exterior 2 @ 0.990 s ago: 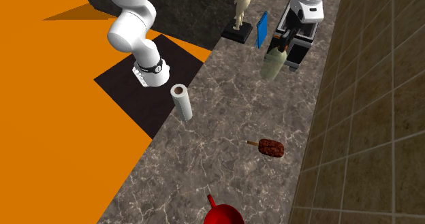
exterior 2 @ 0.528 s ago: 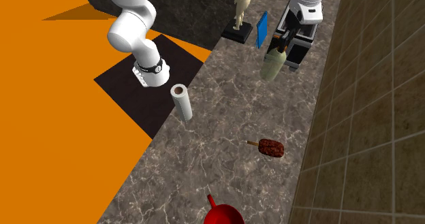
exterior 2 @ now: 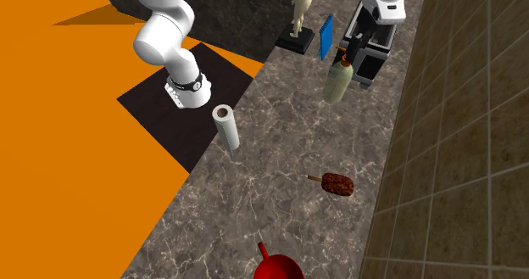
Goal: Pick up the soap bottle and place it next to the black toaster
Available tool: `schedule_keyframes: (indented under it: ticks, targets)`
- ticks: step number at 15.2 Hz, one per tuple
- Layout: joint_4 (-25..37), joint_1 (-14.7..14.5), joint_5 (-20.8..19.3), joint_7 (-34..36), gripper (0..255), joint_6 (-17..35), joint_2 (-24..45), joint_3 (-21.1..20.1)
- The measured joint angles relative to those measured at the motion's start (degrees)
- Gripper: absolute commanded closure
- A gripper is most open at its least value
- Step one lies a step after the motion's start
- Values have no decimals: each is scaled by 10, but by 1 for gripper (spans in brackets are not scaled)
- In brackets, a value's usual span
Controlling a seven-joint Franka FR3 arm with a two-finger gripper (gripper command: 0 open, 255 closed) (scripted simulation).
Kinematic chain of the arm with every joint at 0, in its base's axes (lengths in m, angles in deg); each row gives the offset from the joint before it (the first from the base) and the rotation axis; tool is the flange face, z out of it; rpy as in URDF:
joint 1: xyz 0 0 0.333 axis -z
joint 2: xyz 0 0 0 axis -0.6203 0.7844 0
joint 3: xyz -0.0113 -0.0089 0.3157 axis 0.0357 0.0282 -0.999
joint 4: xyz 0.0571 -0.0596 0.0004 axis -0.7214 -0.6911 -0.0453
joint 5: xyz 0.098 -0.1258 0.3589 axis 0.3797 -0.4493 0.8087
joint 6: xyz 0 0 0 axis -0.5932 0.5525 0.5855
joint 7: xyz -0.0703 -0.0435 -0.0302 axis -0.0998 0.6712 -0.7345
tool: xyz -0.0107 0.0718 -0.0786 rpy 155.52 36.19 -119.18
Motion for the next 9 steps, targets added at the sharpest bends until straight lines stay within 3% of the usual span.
schedule_keyframes:
  ticks: [3,9]
  targets:
    - [32,-1,2,-1,0,-39,-7,-1]
    - [38,-1,3,-1,0,-47,-9,-1]
